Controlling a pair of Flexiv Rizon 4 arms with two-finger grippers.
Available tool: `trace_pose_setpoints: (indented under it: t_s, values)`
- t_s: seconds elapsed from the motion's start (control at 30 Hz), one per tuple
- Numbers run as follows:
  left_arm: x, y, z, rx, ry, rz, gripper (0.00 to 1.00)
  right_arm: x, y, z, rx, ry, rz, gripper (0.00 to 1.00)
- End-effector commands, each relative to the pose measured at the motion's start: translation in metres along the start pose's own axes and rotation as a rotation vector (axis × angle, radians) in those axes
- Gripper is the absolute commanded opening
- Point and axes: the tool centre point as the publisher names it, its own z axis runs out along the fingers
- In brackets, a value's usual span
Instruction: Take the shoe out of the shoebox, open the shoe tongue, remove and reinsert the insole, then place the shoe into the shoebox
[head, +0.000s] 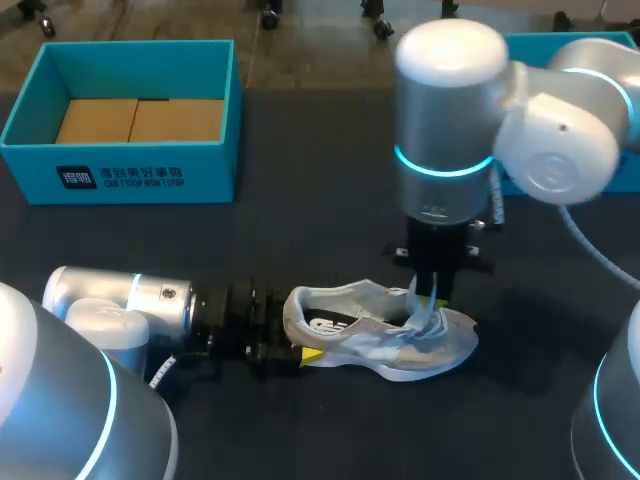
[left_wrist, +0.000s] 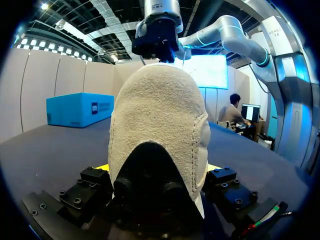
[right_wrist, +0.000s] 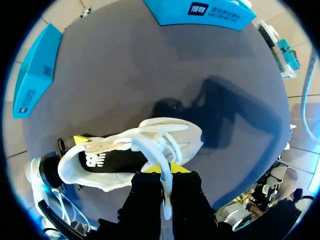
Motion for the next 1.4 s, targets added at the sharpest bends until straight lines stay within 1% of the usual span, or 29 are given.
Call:
trace_pose_setpoints:
  t_s: [0.03,0.23,0.43,0.47,0.53,0.67,0.87,0.93,1.0,1.1,1.17,1.4]
  values:
    - [0.0,0.001,-0.001,-0.001,-0.001,0.0,0.0,-0.018,0.002,0.002,-0.005,0.311,-0.002,0.0]
    - [0.0,0.001,-0.001,-0.001,-0.001,0.0,0.0,-0.036,0.007,0.008,-0.007,0.428,-0.066,0.0]
    - [0.0,0.001,-0.001,-0.001,-0.001,0.0,0.0,-0.042,0.01,0.019,0.0,0.523,-0.125,0.0]
    - [0.0,0.001,-0.001,-0.001,-0.001,0.0,0.0,-0.042,0.01,0.021,0.003,0.537,-0.131,0.01]
    - [0.0,0.001,-0.001,-0.001,-0.001,0.0,0.0,-0.042,0.011,0.026,-0.001,0.587,-0.162,0.07]
    - [0.0,0.001,-0.001,-0.001,-0.001,0.0,0.0,-0.041,0.011,0.035,0.009,0.637,-0.186,0.15]
    - [0.0,0.001,-0.001,-0.001,-0.001,0.0,0.0,-0.039,0.012,0.044,0.024,0.663,-0.192,0.24]
    - [0.0,0.001,-0.001,-0.001,-0.001,0.0,0.0,-0.037,0.012,0.048,0.032,0.667,-0.194,0.35]
    - [0.0,0.001,-0.001,-0.001,-0.001,0.0,0.0,-0.036,0.013,0.052,0.042,0.675,-0.194,0.38]
    - [0.0,0.001,-0.001,-0.001,-0.001,0.0,0.0,-0.034,0.014,0.058,0.062,0.682,-0.19,0.4]
    - [0.0,0.001,-0.001,-0.001,-0.001,0.0,0.0,-0.033,0.015,0.061,0.074,0.678,-0.187,0.44]
    - [0.0,0.001,-0.001,-0.001,-0.001,0.0,0.0,-0.03,0.017,0.066,0.111,0.655,-0.17,0.48]
